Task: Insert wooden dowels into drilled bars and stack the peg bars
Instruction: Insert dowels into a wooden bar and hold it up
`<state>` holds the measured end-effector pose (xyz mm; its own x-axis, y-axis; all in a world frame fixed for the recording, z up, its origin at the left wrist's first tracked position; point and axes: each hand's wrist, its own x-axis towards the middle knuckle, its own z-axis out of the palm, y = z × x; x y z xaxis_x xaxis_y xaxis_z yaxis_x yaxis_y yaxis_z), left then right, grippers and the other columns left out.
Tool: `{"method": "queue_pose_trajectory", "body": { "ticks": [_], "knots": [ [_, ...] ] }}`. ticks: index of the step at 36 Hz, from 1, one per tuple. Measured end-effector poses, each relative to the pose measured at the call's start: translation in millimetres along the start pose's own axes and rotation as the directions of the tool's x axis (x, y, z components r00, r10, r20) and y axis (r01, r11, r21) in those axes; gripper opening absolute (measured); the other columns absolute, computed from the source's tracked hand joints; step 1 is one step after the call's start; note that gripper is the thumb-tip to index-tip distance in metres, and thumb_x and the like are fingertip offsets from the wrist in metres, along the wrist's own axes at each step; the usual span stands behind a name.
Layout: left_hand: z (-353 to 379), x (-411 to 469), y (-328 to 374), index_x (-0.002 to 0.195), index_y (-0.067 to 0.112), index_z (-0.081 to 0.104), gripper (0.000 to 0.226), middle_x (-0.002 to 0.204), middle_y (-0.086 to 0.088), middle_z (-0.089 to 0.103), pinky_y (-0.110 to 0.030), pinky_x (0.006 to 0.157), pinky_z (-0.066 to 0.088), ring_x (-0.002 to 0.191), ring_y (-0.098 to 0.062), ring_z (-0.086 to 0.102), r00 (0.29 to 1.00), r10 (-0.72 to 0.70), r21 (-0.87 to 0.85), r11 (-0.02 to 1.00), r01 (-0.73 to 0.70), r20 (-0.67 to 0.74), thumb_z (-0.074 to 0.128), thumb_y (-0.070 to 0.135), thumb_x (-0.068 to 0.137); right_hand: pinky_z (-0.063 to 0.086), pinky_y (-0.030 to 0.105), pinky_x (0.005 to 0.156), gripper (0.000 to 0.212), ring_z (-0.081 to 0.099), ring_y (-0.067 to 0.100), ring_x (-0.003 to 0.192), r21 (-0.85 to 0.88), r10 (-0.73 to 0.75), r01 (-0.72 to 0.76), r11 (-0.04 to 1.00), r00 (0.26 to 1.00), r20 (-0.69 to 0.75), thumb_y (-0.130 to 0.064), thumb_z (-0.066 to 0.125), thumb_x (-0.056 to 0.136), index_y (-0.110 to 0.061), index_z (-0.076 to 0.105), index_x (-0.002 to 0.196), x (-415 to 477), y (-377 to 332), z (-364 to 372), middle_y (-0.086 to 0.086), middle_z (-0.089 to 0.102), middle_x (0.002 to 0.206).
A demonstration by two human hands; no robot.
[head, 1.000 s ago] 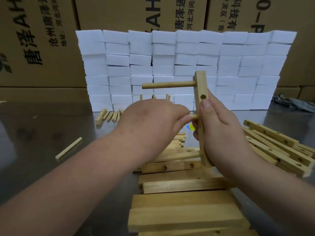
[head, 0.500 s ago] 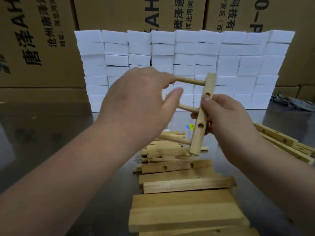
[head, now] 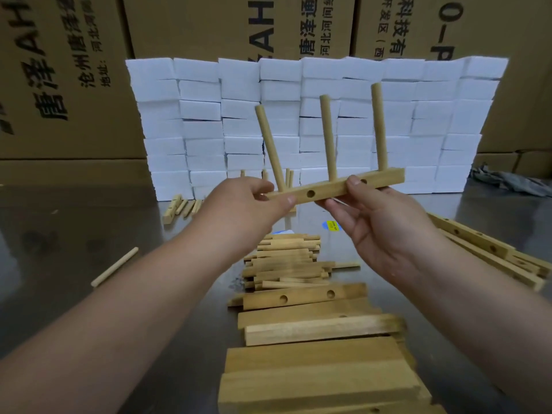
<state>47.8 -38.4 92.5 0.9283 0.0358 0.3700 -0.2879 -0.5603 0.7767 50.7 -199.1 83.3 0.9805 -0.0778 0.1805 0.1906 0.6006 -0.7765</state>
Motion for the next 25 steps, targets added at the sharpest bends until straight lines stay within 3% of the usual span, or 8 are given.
{"method": "queue_pose_trajectory", "body": {
  "ticks": [4, 8, 10, 13, 15, 17, 19, 25],
  "knots": [
    [1.1, 3.8, -8.1, 0.083, 0.035, 0.067, 0.005, 0.067, 0.009, 0.065, -0.031, 0.059, 0.053, 0.055, -0.001, 0.059, 0.998, 0.047, -0.083, 0.996, -0.044, 0.031, 0.062, 0.037, 0.084, 0.054, 0.017, 0.057, 0.009, 0.071, 0.025, 0.083, -0.056, 0.027, -0.027, 0.998, 1.000, 0.013, -0.005, 0.052, 0.093, 0.003, 0.055, 0.091, 2.4, 1.5, -4.7, 0.017, 0.070, 0.088],
    [-2.6, 9.9, -14.4, 0.080, 0.035, 0.068, 0.004, 0.064, 0.004, 0.067, -0.031, 0.063, 0.054, 0.057, -0.008, 0.059, 0.998, 0.059, -0.060, 0.997, -0.057, 0.039, 0.065, 0.037, 0.083, 0.053, 0.016, 0.060, 0.014, 0.072, 0.017, 0.080, -0.354, 0.013, 0.012, 0.935, 0.998, 0.068, -0.019, 0.054, 0.094, -0.007, 0.062, 0.090, 10.5, 4.0, -19.0, 0.003, 0.074, 0.080],
    [-6.2, 14.7, -17.5, 0.077, 0.035, 0.067, 0.006, 0.057, 0.006, 0.065, -0.022, 0.053, 0.049, 0.051, -0.004, 0.056, 0.998, 0.062, -0.035, 0.998, -0.061, 0.016, 0.066, 0.037, 0.082, 0.054, 0.020, 0.059, 0.016, 0.071, 0.014, 0.073, -0.499, -0.006, 0.016, 0.866, 1.000, 0.023, -0.026, 0.053, 0.094, -0.013, 0.062, 0.089, 16.4, 8.7, -30.4, -0.001, 0.074, 0.079],
    [-9.3, 29.6, -25.1, 0.068, 0.040, 0.060, 0.017, 0.061, 0.003, 0.066, -0.025, 0.059, 0.050, 0.061, -0.011, 0.060, 0.999, 0.040, -0.012, 0.999, -0.040, -0.020, 0.067, 0.034, 0.082, 0.051, 0.026, 0.059, 0.015, 0.065, 0.011, 0.059, -0.660, -0.106, 0.014, 0.751, 0.989, -0.099, -0.027, 0.052, 0.093, -0.019, 0.063, 0.087, 24.5, 19.3, -53.2, -0.002, 0.073, 0.072],
    [-8.6, 45.3, -32.6, 0.076, 0.037, 0.066, 0.008, 0.066, 0.004, 0.066, -0.024, 0.059, 0.047, 0.062, -0.011, 0.058, 1.000, 0.016, 0.005, 1.000, -0.016, -0.025, 0.066, 0.034, 0.083, 0.047, 0.028, 0.058, 0.015, 0.061, 0.011, 0.058, -0.757, -0.172, 0.017, 0.653, 0.977, -0.126, -0.026, 0.050, 0.093, -0.022, 0.063, 0.088, 26.7, 27.2, -66.4, -0.002, 0.070, 0.070],
    [-6.6, 64.7, -43.0, 0.088, 0.032, 0.070, 0.006, 0.065, 0.006, 0.061, -0.017, 0.046, 0.038, 0.048, -0.005, 0.048, 1.000, -0.005, 0.047, 0.999, 0.006, -0.023, 0.065, 0.033, 0.085, 0.046, 0.031, 0.060, 0.016, 0.060, 0.012, 0.059, -0.824, -0.186, 0.014, 0.566, 0.976, -0.111, -0.027, 0.048, 0.093, -0.024, 0.063, 0.088, 27.5, 32.7, -73.1, -0.003, 0.068, 0.072],
    [-3.4, 83.8, -56.5, 0.093, 0.028, 0.070, 0.011, 0.063, 0.006, 0.056, -0.016, 0.040, 0.034, 0.042, -0.004, 0.043, 0.999, -0.044, 0.105, 0.993, 0.045, -0.012, 0.064, 0.033, 0.086, 0.045, 0.031, 0.060, 0.017, 0.060, 0.012, 0.060, -0.838, -0.182, 0.012, 0.546, 0.978, -0.105, -0.027, 0.047, 0.093, -0.026, 0.063, 0.088, 29.2, 34.4, -73.8, -0.004, 0.068, 0.072],
    [18.6, 127.6, -99.5, 0.106, 0.017, 0.068, 0.028, 0.081, 0.005, 0.057, -0.027, 0.066, 0.044, 0.071, -0.017, 0.053, 0.993, -0.115, 0.289, 0.951, 0.114, -0.012, 0.063, 0.036, 0.086, 0.042, 0.021, 0.056, 0.017, 0.062, 0.001, 0.063, -0.909, -0.060, 0.036, 0.415, 0.998, 0.012, -0.030, 0.048, 0.092, -0.030, 0.062, 0.082, 28.4, 38.6, -69.2, -0.010, 0.067, 0.072]
  ]
}}
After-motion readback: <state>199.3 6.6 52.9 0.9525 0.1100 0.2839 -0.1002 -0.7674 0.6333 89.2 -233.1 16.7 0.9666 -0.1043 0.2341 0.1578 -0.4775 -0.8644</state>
